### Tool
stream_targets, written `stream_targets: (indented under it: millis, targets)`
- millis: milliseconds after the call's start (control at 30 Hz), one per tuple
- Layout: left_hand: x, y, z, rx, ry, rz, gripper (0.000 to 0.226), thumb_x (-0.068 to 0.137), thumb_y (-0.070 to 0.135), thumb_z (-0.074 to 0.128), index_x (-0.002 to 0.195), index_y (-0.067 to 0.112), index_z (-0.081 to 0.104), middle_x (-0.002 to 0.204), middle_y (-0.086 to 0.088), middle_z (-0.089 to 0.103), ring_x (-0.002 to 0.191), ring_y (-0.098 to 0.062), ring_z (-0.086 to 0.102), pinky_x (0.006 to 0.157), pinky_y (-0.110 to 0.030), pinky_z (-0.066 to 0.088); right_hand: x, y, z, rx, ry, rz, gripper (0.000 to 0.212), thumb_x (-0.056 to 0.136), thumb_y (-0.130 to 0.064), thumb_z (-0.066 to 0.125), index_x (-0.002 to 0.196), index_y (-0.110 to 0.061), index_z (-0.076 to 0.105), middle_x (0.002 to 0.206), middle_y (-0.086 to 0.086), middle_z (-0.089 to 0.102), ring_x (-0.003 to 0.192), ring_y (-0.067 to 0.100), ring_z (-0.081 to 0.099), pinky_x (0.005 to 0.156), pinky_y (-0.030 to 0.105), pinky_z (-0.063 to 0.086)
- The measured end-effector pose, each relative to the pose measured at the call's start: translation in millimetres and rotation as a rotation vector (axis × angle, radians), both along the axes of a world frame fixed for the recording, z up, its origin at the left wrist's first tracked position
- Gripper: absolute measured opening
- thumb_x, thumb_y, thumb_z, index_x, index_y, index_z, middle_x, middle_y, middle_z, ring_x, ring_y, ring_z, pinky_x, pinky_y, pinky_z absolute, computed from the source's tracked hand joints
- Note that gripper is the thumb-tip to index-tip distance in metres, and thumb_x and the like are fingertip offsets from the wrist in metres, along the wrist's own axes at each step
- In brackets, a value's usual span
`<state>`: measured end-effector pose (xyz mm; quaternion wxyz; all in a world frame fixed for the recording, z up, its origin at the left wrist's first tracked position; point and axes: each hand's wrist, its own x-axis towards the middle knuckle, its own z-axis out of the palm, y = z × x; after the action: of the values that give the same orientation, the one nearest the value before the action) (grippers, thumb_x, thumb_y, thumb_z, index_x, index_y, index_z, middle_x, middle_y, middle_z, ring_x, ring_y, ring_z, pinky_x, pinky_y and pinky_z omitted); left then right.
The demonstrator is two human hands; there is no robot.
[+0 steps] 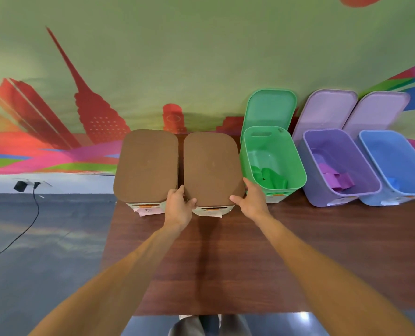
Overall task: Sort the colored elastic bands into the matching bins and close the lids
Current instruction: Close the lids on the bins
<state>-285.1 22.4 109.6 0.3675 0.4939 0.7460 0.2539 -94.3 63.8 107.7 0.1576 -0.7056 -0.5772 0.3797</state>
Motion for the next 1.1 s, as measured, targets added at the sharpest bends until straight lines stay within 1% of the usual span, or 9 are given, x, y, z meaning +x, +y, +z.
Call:
stream_targets:
  millis: [133, 267, 333, 467, 733, 900, 1000, 1067, 1100]
  targets:
    - [4, 1, 7, -0.026, 0.111, -0.016, 0.019, 0.090, 0.016, 0.059, 0.105, 0.005, 0.056, 0.106, -0.011, 0.051, 0.099, -0.030, 0.055, 0.093, -0.035, 0.044, 5, 5, -1, -0.021, -0.017, 0.054, 0.078, 0.084, -0.029, 0.070, 0.148, -0.010, 0.028, 0.147, 0.008, 0.040, 0.137, 0.025, 0.036, 0.114, 0.042, 0.031]
    - [3, 3, 27, -0.006, 0.279, -0.020, 0.039, 0.091, 0.027, 0.055, 0.127, 0.015, 0.048, 0.122, -0.006, 0.047, 0.104, -0.032, 0.057, 0.087, -0.042, 0.046, 14, 11, 7, 0.021, -0.145, 0.128, 0.052, 0.087, -0.035, 0.063, 0.130, -0.009, 0.053, 0.130, 0.010, 0.056, 0.121, 0.026, 0.052, 0.103, 0.040, 0.043]
    - [3, 9, 39, 0.048, 0.278, -0.046, 0.041, 0.091, 0.027, 0.053, 0.130, 0.018, 0.046, 0.127, -0.003, 0.043, 0.106, -0.030, 0.058, 0.089, -0.041, 0.047, 20, 18, 21, 0.072, -0.219, 0.169, 0.043, 0.088, -0.031, 0.061, 0.125, -0.008, 0.058, 0.126, 0.012, 0.058, 0.117, 0.026, 0.055, 0.101, 0.039, 0.044]
    - [13, 42, 56, 0.142, 0.223, -0.219, 0.035, 0.089, 0.023, 0.054, 0.124, 0.017, 0.054, 0.123, -0.003, 0.047, 0.109, -0.022, 0.055, 0.098, -0.037, 0.043, 43, 41, 60, 0.165, -0.311, 0.231, 0.027, 0.088, -0.021, 0.059, 0.109, -0.008, 0.068, 0.115, 0.013, 0.066, 0.108, 0.029, 0.060, 0.094, 0.041, 0.048]
    - [63, 135, 102, 0.169, 0.296, -0.418, 0.038, 0.092, 0.025, 0.052, 0.128, 0.010, 0.052, 0.123, -0.007, 0.056, 0.115, -0.021, 0.053, 0.098, -0.030, 0.038, 104, 120, 132, 0.214, -0.382, 0.316, 0.032, 0.091, -0.018, 0.056, 0.120, -0.005, 0.062, 0.123, 0.012, 0.064, 0.115, 0.027, 0.057, 0.098, 0.031, 0.041]
    - [104, 200, 121, 0.097, 0.240, -0.346, 0.042, 0.093, 0.025, 0.054, 0.131, 0.008, 0.049, 0.111, -0.011, 0.063, 0.098, -0.026, 0.061, 0.088, -0.032, 0.044, 144, 187, 139, 0.235, -0.363, 0.333, 0.034, 0.089, -0.020, 0.058, 0.121, -0.009, 0.060, 0.121, 0.011, 0.064, 0.112, 0.026, 0.058, 0.098, 0.033, 0.044]
    - [131, 239, 122, 0.055, 0.191, -0.303, 0.044, 0.092, 0.022, 0.054, 0.133, 0.007, 0.045, 0.108, -0.013, 0.065, 0.091, -0.028, 0.064, 0.087, -0.034, 0.048, 163, 229, 135, 0.241, -0.354, 0.364, 0.038, 0.090, -0.020, 0.057, 0.126, -0.009, 0.057, 0.127, 0.011, 0.060, 0.116, 0.026, 0.055, 0.098, 0.031, 0.040]
    - [146, 263, 118, 0.021, 0.134, -0.267, 0.049, 0.091, 0.021, 0.055, 0.135, 0.006, 0.043, 0.112, -0.016, 0.063, 0.089, -0.030, 0.065, 0.084, -0.037, 0.051, 173, 256, 128, 0.238, -0.334, 0.368, 0.042, 0.089, -0.021, 0.057, 0.129, -0.009, 0.053, 0.131, 0.013, 0.057, 0.120, 0.028, 0.052, 0.100, 0.032, 0.040]
    - [152, 274, 115, 0.015, 0.130, -0.251, 0.051, 0.090, 0.022, 0.056, 0.137, 0.007, 0.041, 0.120, -0.016, 0.059, 0.094, -0.032, 0.065, 0.084, -0.038, 0.050, 177, 268, 122, 0.241, -0.321, 0.367, 0.044, 0.088, -0.022, 0.058, 0.130, -0.009, 0.051, 0.132, 0.014, 0.055, 0.121, 0.028, 0.051, 0.100, 0.032, 0.040]
